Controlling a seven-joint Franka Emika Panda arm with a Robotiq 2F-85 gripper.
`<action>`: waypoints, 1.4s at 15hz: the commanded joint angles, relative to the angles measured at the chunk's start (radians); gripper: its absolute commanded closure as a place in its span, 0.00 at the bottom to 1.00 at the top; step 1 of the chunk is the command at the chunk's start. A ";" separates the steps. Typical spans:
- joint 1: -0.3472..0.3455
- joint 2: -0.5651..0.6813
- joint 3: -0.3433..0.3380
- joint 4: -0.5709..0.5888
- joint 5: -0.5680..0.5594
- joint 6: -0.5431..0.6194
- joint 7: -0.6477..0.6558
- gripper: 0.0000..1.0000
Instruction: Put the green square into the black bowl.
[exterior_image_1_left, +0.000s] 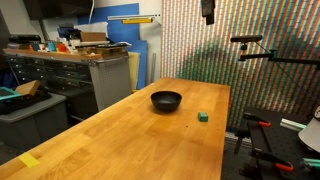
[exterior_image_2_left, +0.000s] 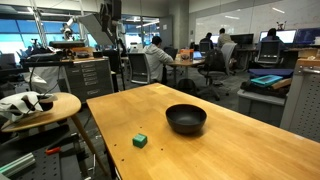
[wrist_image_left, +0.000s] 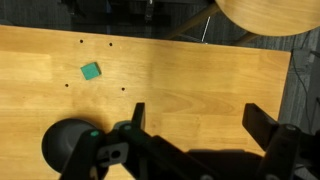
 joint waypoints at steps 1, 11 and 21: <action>0.007 -0.037 0.007 -0.057 -0.018 0.035 -0.037 0.00; 0.026 -0.165 0.004 -0.323 -0.072 0.240 -0.162 0.00; -0.019 -0.212 -0.078 -0.608 -0.088 0.540 -0.187 0.00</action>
